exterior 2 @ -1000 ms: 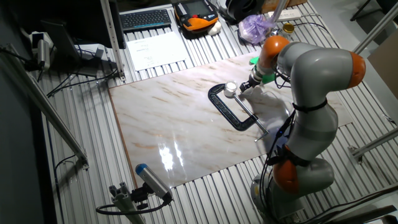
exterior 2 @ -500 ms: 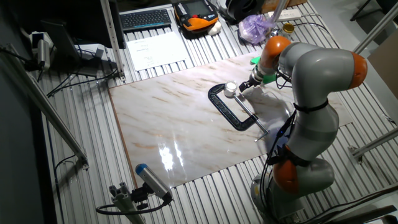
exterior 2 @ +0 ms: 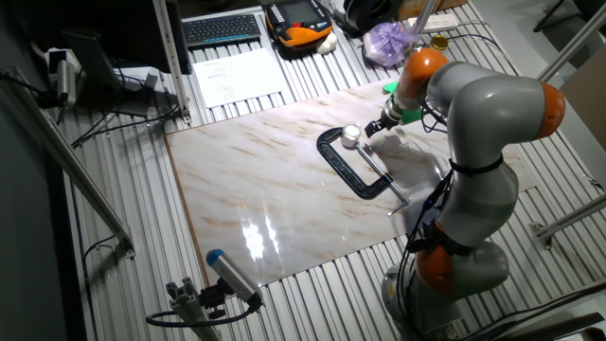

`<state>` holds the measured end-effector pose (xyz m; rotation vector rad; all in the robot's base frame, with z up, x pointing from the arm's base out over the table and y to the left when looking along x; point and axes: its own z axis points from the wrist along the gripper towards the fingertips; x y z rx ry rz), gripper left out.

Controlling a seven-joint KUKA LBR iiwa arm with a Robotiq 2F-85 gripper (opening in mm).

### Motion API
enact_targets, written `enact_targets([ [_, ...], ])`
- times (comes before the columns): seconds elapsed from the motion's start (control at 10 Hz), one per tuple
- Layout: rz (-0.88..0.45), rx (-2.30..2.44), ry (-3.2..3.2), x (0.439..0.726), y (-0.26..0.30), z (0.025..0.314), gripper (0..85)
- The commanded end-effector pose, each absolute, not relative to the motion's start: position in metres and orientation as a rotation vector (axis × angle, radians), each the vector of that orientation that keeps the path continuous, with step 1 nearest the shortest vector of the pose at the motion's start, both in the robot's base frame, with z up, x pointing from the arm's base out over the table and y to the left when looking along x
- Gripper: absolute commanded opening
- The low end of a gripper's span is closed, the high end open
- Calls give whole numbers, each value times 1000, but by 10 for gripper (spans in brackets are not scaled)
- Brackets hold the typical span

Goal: Unscrew the lid from the jar

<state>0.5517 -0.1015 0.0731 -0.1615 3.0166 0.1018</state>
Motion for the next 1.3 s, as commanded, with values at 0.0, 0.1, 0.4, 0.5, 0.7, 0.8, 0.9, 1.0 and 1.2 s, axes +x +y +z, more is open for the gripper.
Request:
enact_targets([
  [0.0, 106, -157, 3021, 550, -98, 81, 680],
  [0.1, 104, -157, 3026, 549, -95, 88, 680],
  [0.4, 83, -182, 3041, 546, -85, 104, 340],
  [0.5, 83, -187, 3048, 545, -81, 109, 170],
  [0.7, 76, -194, 3053, 544, -74, 119, 0],
  [0.8, 71, -196, 3053, 543, -70, 123, 0],
  [0.9, 73, -194, 3054, 542, -66, 127, 0],
  [1.0, 75, -191, 3054, 541, -63, 131, 0],
  [1.2, 63, -184, 3057, 539, -50, 142, 0],
])
